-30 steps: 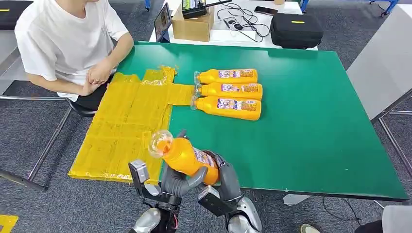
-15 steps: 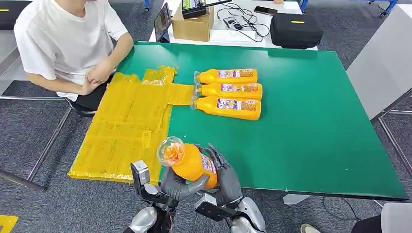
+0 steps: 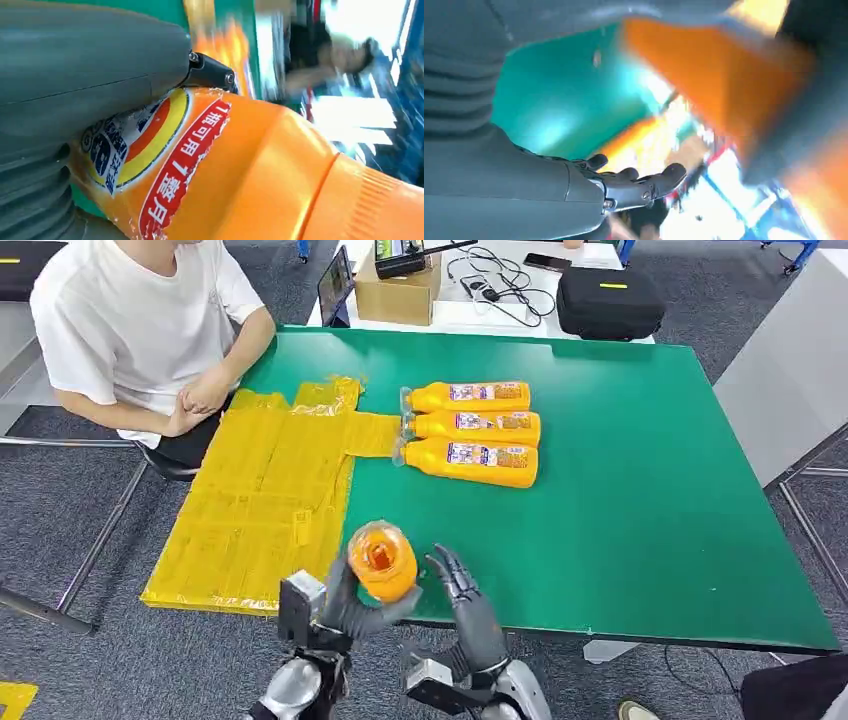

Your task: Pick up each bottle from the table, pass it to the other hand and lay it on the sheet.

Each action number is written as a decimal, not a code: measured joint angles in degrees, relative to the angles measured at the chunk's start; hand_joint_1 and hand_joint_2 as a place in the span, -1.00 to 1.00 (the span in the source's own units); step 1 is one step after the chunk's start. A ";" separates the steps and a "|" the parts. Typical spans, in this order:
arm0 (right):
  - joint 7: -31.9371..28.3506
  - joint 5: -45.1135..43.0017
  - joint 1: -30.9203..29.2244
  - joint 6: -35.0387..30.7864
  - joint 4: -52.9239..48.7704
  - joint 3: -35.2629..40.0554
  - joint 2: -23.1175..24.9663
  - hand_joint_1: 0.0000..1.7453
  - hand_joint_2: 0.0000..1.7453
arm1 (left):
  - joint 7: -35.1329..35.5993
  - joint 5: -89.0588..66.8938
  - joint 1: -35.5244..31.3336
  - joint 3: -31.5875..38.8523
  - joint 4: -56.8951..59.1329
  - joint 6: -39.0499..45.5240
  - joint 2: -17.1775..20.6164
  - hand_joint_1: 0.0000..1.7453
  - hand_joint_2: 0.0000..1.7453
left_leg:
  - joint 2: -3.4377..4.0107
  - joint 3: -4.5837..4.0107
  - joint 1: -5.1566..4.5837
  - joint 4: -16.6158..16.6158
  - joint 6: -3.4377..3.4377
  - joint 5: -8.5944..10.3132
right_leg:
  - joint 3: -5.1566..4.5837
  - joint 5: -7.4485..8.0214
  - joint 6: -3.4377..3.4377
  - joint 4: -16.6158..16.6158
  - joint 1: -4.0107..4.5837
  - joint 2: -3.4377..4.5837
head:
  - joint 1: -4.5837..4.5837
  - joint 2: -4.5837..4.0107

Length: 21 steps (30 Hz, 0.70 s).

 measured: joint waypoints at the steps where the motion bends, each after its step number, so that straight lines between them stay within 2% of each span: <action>1: -0.02 0.11 0.70 -0.62 -1.74 -0.02 -0.18 -1.00 -1.00 | 0.40 -2.36 -1.05 0.88 0.70 3.07 0.04 1.00 1.00 | 0.00 0.00 0.00 0.00 0.00 0.00 | 0.01 0.00 0.00 0.00 0.00 0.00 | 0.04 0.00; 3: 0.26 0.24 1.70 -0.68 -4.71 -0.02 -0.22 -1.00 -1.00 | 0.64 -4.32 -2.79 2.72 2.06 5.60 0.20 1.00 1.00 | 0.02 0.02 0.01 0.00 -0.01 0.01 | 0.01 0.01 0.00 0.01 0.00 0.00 | 0.00 0.00; 11: 0.86 0.64 3.09 -0.81 -9.56 -0.02 -0.50 -1.00 -1.00 | 0.70 -6.01 -4.49 5.14 4.02 6.53 0.28 1.00 1.00 | 0.01 0.00 0.00 0.00 -0.01 0.02 | 0.01 0.00 0.00 0.01 0.00 0.00 | 0.02 0.00; 14: 0.03 0.18 3.27 -2.10 -10.74 -0.62 -0.26 -1.00 -1.00 | 1.36 -9.25 -5.54 6.22 4.70 11.63 0.39 1.00 1.00 | 0.01 -0.06 0.00 0.00 -0.01 0.02 | -0.04 0.01 0.00 0.01 0.00 0.00 | 0.04 0.00; 17: -2.38 -3.94 3.30 -2.80 -11.73 -3.78 2.09 -1.00 -1.00 | 3.12 -16.41 -8.87 8.35 7.01 18.41 1.09 1.00 1.00 | 0.01 -0.03 0.04 0.00 -0.01 0.05 | -0.03 0.01 -0.01 0.03 0.03 0.00 | 0.02 0.00; 21: -3.96 -10.47 3.08 -2.82 -11.64 -5.55 4.11 -1.00 -1.00 | 7.07 -29.56 -13.55 9.71 11.75 22.98 2.68 1.00 1.00 | -0.03 -0.03 0.17 0.00 -0.15 0.15 | -0.01 0.03 -0.04 0.06 0.13 0.00 | 0.04 0.00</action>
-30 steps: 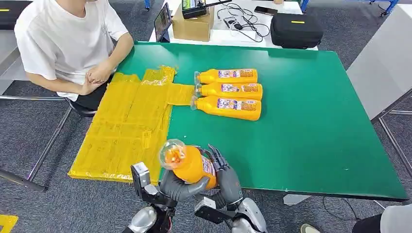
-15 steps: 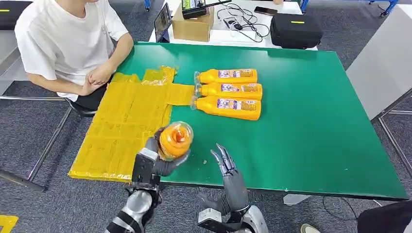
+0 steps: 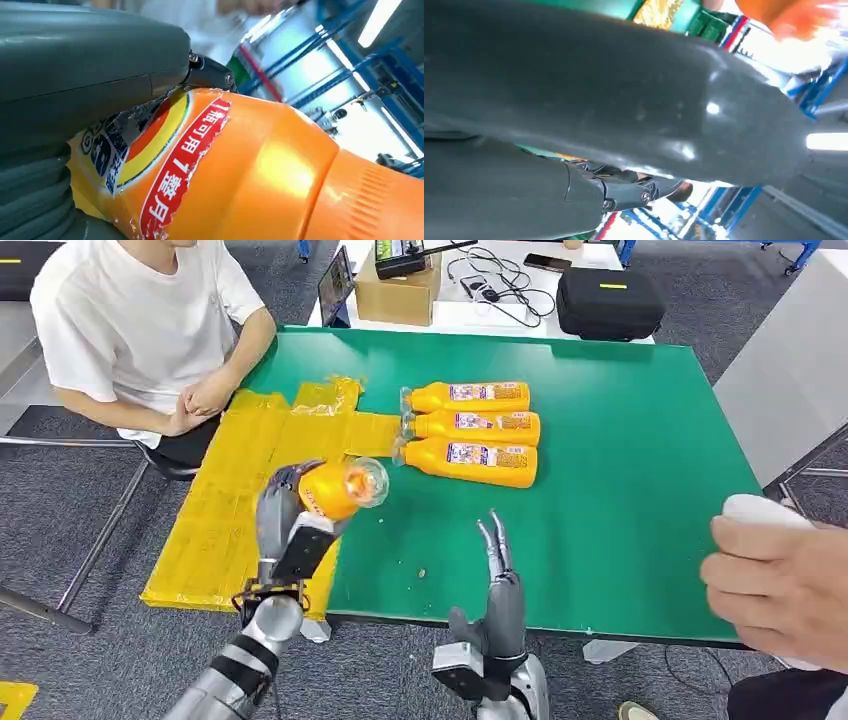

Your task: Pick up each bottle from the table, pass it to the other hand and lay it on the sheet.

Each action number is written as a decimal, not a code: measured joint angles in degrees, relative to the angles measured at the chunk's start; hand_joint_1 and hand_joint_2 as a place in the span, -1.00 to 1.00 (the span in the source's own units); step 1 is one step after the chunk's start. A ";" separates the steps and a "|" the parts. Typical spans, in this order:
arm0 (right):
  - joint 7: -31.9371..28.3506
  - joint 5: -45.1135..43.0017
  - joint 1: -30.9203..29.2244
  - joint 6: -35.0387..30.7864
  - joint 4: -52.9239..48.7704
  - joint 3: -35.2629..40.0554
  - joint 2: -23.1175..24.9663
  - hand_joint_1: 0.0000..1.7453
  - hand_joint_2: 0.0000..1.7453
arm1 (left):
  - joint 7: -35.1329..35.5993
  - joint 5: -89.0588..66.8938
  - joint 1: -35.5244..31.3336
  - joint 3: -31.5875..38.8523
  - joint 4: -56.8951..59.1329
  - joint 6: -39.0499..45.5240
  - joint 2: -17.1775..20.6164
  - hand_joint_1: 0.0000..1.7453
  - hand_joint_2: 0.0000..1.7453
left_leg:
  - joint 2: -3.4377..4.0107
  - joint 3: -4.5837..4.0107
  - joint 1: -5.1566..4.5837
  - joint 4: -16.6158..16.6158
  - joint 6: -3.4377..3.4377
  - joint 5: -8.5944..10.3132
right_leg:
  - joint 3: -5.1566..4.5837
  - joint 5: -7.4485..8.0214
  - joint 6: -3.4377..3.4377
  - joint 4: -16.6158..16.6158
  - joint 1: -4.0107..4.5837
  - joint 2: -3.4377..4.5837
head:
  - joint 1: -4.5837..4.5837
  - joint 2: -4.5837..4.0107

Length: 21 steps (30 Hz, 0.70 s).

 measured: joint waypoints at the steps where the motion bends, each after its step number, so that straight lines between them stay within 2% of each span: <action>1: -0.68 -1.44 -0.05 0.00 0.07 -0.02 0.33 -1.00 -1.00 | 1.15 -3.15 -1.51 0.13 1.84 1.02 0.49 1.00 1.00 | 0.00 0.00 0.00 0.00 -0.01 0.01 | 0.00 0.00 0.00 0.01 0.00 0.00 | 0.00 0.00; 6: -1.77 -5.48 -1.36 0.02 0.46 0.94 1.42 -1.00 -1.00 | 9.04 -22.98 -10.56 1.42 17.05 3.68 2.89 1.00 1.00 | 0.03 0.00 0.01 0.00 -0.07 0.05 | 0.00 0.02 0.00 0.07 0.00 0.01 | 0.00 0.00; 12: -1.77 -6.88 -2.70 0.44 1.88 4.31 1.42 -1.00 -1.00 | 13.85 -24.81 -17.27 2.62 30.44 -1.48 4.33 1.00 1.00 | -0.03 -0.02 0.02 0.00 -0.08 0.06 | -0.02 0.01 0.00 0.07 0.01 0.00 | 0.00 0.00; 21: -1.75 -7.14 -2.98 0.72 3.04 5.99 1.40 -1.00 -1.00 | 14.98 -25.79 -19.94 2.62 37.28 -3.09 5.03 1.00 1.00 | -0.02 -0.08 0.02 0.00 -0.08 0.05 | -0.07 0.00 0.00 0.05 0.00 0.00 | 0.00 0.00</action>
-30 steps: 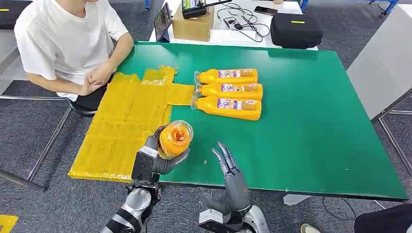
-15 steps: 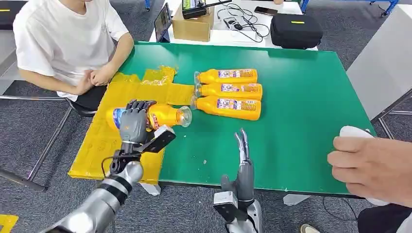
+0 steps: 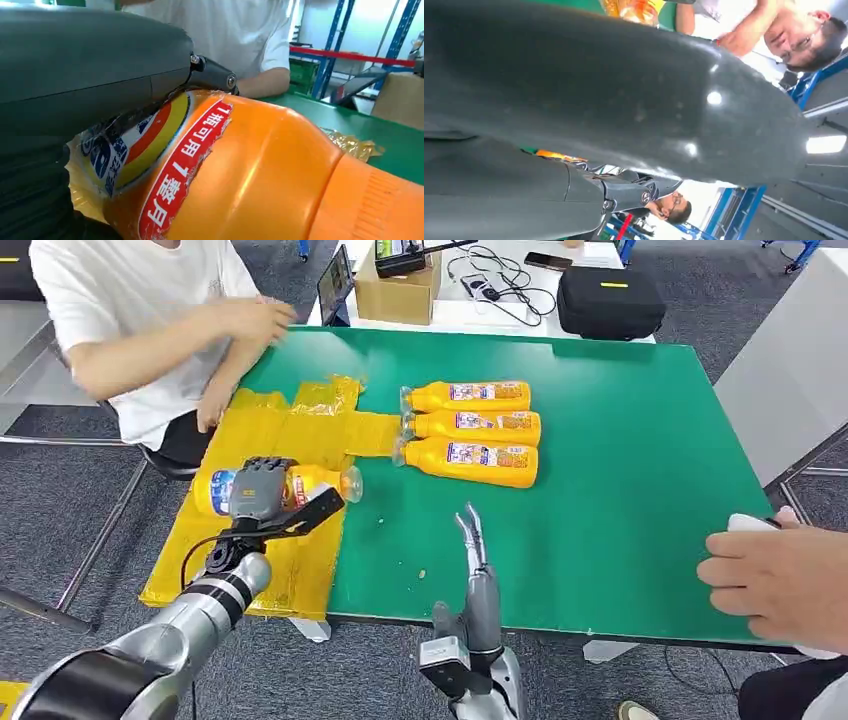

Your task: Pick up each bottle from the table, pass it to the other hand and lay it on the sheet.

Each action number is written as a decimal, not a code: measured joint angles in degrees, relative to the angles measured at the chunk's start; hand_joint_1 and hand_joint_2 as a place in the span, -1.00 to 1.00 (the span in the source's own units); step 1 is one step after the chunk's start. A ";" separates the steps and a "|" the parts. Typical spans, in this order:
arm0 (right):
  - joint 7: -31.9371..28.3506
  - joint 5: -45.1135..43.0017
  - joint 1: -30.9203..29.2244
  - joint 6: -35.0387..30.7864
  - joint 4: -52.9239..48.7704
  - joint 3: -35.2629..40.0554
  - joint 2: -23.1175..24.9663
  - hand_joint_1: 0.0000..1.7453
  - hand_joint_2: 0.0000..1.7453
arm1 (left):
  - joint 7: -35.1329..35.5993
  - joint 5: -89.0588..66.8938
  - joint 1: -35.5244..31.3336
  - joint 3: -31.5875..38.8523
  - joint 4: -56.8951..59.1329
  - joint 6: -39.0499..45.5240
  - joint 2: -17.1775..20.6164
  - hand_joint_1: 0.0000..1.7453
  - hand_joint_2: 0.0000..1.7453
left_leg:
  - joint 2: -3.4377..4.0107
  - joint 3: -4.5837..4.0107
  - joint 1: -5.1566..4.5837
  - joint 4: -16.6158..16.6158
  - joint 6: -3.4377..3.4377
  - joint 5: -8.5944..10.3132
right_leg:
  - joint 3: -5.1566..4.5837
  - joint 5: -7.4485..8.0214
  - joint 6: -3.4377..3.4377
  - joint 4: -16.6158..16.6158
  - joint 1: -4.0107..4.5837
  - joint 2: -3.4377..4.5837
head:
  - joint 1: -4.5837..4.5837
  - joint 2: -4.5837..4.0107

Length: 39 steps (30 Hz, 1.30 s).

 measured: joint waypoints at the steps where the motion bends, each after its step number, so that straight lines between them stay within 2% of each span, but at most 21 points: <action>1: 0.00 -0.05 -0.02 0.15 0.09 0.09 -0.02 -1.00 -1.00 | 0.26 -0.53 -0.13 0.00 0.38 -0.76 0.04 1.00 1.00 | 0.00 0.00 0.00 0.00 0.00 0.00 | 0.00 0.00 0.00 0.00 0.00 0.00 | 0.00 0.00; 4: 0.13 -0.42 -0.01 0.81 0.37 0.26 -0.04 -1.00 -1.00 | 1.12 -1.49 -0.16 -0.02 1.34 -3.97 0.09 0.98 1.00 | 0.01 0.01 0.00 0.00 0.00 0.00 | -0.01 0.00 0.00 0.00 0.00 0.00 | 0.00 0.00; 5: 0.18 -0.59 -0.01 1.12 0.46 0.29 -0.07 -1.00 -1.00 | 1.27 -1.55 -0.16 -0.04 1.62 -5.28 0.09 -0.82 1.00 | 0.01 0.01 0.00 0.00 0.00 0.00 | -0.01 0.00 0.00 0.00 0.01 0.00 | 0.00 0.00; 6: 0.20 -0.88 -0.01 1.36 0.50 0.33 -0.07 -1.00 -1.00 | 1.49 -1.27 -0.16 -0.02 1.91 -6.99 0.00 -1.00 1.00 | 0.01 0.01 0.00 0.00 0.00 0.00 | -0.01 0.00 0.00 0.00 0.01 0.00 | 0.00 0.00; 9: 0.33 -1.38 -0.03 1.97 0.59 0.48 -0.13 -1.00 -1.00 | 1.92 1.35 -0.55 0.11 2.36 -12.39 -0.28 -1.00 1.00 | -0.01 0.04 0.00 0.00 0.00 0.00 | 0.02 0.00 0.00 0.00 0.01 -0.01 | -0.04 0.00; 17: 0.35 -1.44 -0.03 2.12 0.59 0.48 -0.15 -1.00 -1.00 | 2.19 1.72 -0.76 0.28 2.43 -13.61 -0.50 -1.00 1.00 | -0.03 0.04 0.00 0.00 0.00 0.00 | 0.03 0.00 0.00 0.00 0.00 -0.02 | 0.00 0.00; 21: 1.40 -1.99 -0.84 5.31 1.36 0.96 -0.15 -1.00 -1.00 | 4.24 2.84 -3.15 0.55 2.63 -27.09 -2.05 -1.00 1.00 | -0.05 0.22 0.00 0.00 0.00 0.01 | 0.21 0.00 0.00 0.00 0.00 -0.03 | -0.02 0.00; 22: 1.42 -1.99 -0.89 5.36 1.42 0.98 -0.15 -1.00 -1.00 | 4.24 2.84 -3.17 0.55 2.63 -27.32 -2.10 -1.00 -1.00 | -0.05 0.23 0.00 0.00 0.00 0.01 | 0.22 0.00 0.00 0.00 0.00 -0.03 | 0.00 0.00; 26: 1.55 -1.82 -1.04 5.42 1.64 1.01 -0.15 -1.00 -1.00 | 3.50 4.37 -3.48 0.61 2.60 -29.34 -2.12 -1.00 -1.00 | -0.07 0.26 0.00 0.00 -0.01 0.01 | 0.26 0.00 0.00 0.01 0.00 -0.04 | -0.02 0.00; 31: 1.44 -1.93 -1.06 5.42 2.19 1.01 -0.15 -1.00 -1.00 | -1.08 9.68 -3.74 2.34 2.38 -32.29 -2.21 -1.00 -1.00 | -0.14 0.32 0.00 0.00 -0.01 0.01 | 0.34 -0.01 -0.01 0.00 0.00 -0.08 | 0.00 0.00; 35: 1.03 -1.79 -1.03 5.18 2.58 0.98 -0.15 -1.00 -1.00 | -10.09 16.32 -1.63 5.26 -0.17 -24.52 -3.52 -1.00 -1.00 | -0.12 0.28 -0.01 0.00 0.00 0.02 | 0.30 0.00 -0.01 -0.01 0.00 -0.07 | 0.02 0.00; 37: 0.94 -1.73 -1.03 5.09 2.71 0.98 -0.15 -1.00 -1.00 | -10.97 17.00 -1.31 6.21 -1.14 -22.58 -4.18 -1.00 -1.00 | -0.10 0.28 -0.02 0.00 0.00 0.02 | 0.31 0.01 0.01 -0.01 -0.01 -0.07 | 0.00 0.00; 38: 0.92 -1.71 -1.02 5.09 2.78 0.98 -0.15 -1.00 -1.00 | -11.06 17.07 -1.16 6.51 -1.48 -22.39 -4.42 -1.00 1.00 | -0.08 0.28 -0.02 0.00 0.00 0.01 | 0.30 0.01 0.01 -0.01 -0.01 -0.06 | 0.00 0.00; 39: 0.92 -1.57 -1.03 5.05 2.84 0.98 -0.15 -1.00 1.00 | -11.93 17.53 -0.88 6.91 -1.92 -21.14 -4.55 -1.00 1.00 | -0.05 0.28 -0.02 0.00 0.00 0.01 | 0.28 0.01 0.01 -0.01 0.00 -0.06 | 0.00 0.00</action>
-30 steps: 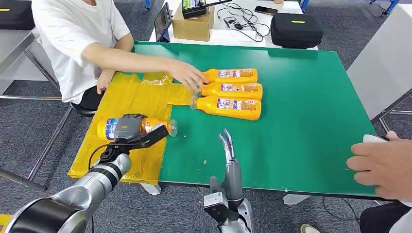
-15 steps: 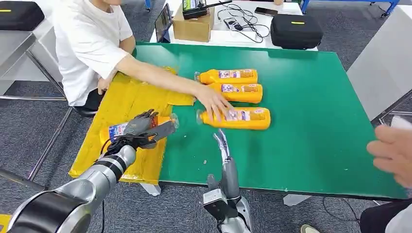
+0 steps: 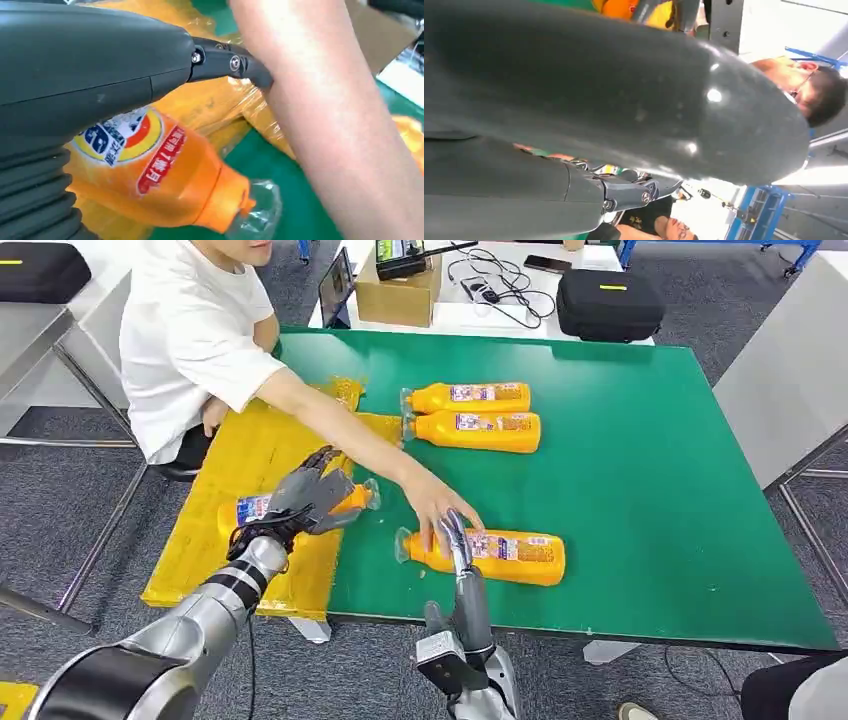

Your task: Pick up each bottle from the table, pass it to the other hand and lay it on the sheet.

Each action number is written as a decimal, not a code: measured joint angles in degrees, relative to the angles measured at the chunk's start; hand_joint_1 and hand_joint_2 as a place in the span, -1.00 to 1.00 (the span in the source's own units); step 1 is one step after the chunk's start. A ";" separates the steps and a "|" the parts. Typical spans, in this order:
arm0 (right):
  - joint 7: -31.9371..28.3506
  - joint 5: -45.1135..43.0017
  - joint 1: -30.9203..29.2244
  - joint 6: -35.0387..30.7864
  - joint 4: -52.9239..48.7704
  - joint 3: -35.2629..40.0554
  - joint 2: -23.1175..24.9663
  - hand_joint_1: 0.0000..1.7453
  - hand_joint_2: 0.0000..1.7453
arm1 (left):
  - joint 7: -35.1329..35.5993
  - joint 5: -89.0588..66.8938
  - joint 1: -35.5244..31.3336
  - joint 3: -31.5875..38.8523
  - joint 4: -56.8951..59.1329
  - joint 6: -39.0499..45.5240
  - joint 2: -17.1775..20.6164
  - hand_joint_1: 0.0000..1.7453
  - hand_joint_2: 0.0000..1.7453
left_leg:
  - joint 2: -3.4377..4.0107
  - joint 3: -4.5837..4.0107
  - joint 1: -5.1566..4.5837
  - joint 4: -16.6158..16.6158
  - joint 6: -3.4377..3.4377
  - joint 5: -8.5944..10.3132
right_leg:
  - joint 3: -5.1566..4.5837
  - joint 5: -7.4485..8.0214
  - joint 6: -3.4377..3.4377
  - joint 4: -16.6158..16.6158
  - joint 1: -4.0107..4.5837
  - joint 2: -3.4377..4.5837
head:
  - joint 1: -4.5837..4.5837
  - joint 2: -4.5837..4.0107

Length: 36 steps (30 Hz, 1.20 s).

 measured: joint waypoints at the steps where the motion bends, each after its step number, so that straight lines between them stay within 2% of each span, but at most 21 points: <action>1: -0.02 0.26 0.00 -0.15 0.07 0.00 0.00 -1.00 1.00 | -1.38 1.03 0.48 0.39 -0.68 2.44 -0.26 -1.00 1.00 | 0.02 -0.02 0.00 0.00 0.00 0.00 | -0.04 0.00 0.00 0.00 0.00 0.00 | -0.02 0.00; 3: -0.19 0.90 -0.02 -0.35 0.28 0.11 0.00 -1.00 1.00 | -5.78 4.21 1.30 1.36 -2.64 9.49 -1.03 -1.00 1.00 | -0.02 -0.09 0.01 0.00 0.00 0.00 | -0.09 -0.01 0.00 0.01 0.02 0.00 | -0.02 0.00; 5: -0.66 1.60 -0.07 -0.92 0.59 0.48 0.00 -1.00 1.00 | -9.29 8.66 2.08 2.23 -5.05 13.07 -1.77 -1.00 1.00 | -0.02 -0.11 0.02 0.00 -0.01 -0.01 | -0.10 -0.01 -0.01 0.01 0.02 0.00 | -0.02 0.00; 13: -0.61 3.90 -0.08 -4.00 1.53 1.38 -0.07 -1.00 1.00 | -9.18 20.83 7.13 2.16 -18.93 10.99 -2.47 -1.00 1.00 | -0.01 -0.18 0.02 0.00 -0.01 -0.01 | -0.17 -0.01 -0.01 -0.01 0.02 0.00 | 0.00 0.00; 15: 0.51 11.17 0.09 -5.27 1.62 0.92 -0.07 -1.00 1.00 | -8.70 22.65 8.32 1.51 -22.34 10.36 -2.47 -1.00 1.00 | -0.01 -0.18 0.01 0.00 0.00 -0.01 | -0.17 -0.01 -0.01 -0.01 0.01 0.00 | 0.00 0.00; 17: 4.93 27.51 0.61 -5.66 1.51 -1.62 0.09 -1.00 1.00 | -8.35 24.55 9.97 0.92 -26.06 9.66 -2.47 -1.00 1.00 | 0.01 -0.18 0.01 0.00 0.00 -0.01 | -0.17 -0.01 -0.01 0.00 0.01 0.01 | -0.02 0.00; 19: 13.59 45.83 0.90 -5.73 1.18 -5.80 -0.26 -1.00 1.00 | -7.34 26.27 12.62 0.46 -31.09 8.87 -2.40 -1.00 1.00 | 0.01 -0.19 0.00 0.00 0.00 -0.01 | -0.17 -0.01 -0.01 -0.01 0.01 0.01 | -0.04 0.00; 21: 21.25 54.42 0.87 -5.75 0.64 -9.17 -1.46 -1.00 1.00 | -6.64 26.64 15.40 0.33 -35.88 8.70 -2.34 -1.00 1.00 | -0.04 -0.20 0.00 0.00 0.00 -0.02 | -0.17 -0.02 -0.01 -0.03 0.00 -0.01 | -0.02 0.00; 22: 23.97 55.56 0.84 -5.77 0.29 -10.81 -2.33 -1.00 1.00 | -6.47 26.82 16.98 0.33 -38.19 8.70 -2.25 -1.00 1.00 | -0.06 -0.23 0.00 0.00 0.01 -0.02 | -0.17 -0.02 -0.01 -0.04 0.00 -0.01 | 0.02 0.00; 25: 26.37 57.52 0.79 -5.79 -0.61 -13.48 -3.91 -1.00 1.00 | -6.21 27.04 20.14 0.31 -42.99 8.68 -2.03 -1.00 1.00 | 0.05 -0.23 -0.01 0.00 0.02 -0.03 | -0.21 -0.01 0.00 -0.05 -0.01 0.01 | 0.00 0.00; 29: 36.31 62.22 0.40 -4.83 -1.18 -15.52 -6.10 -1.00 1.00 | -5.37 26.78 24.02 0.31 -48.24 9.02 -2.05 -1.00 1.00 | 0.00 -0.23 -0.01 0.00 0.01 -0.03 | -0.21 -0.01 0.00 -0.06 0.00 0.01 | -0.02 0.00; 36: 37.99 58.32 -3.32 3.52 -0.74 -17.18 -10.69 -1.00 1.00 | -4.15 27.06 30.00 -1.75 -56.01 5.73 -2.34 -1.00 1.00 | 0.02 -0.23 -0.01 0.00 0.02 -0.02 | -0.21 0.00 0.01 -0.06 0.00 0.02 | 0.00 0.00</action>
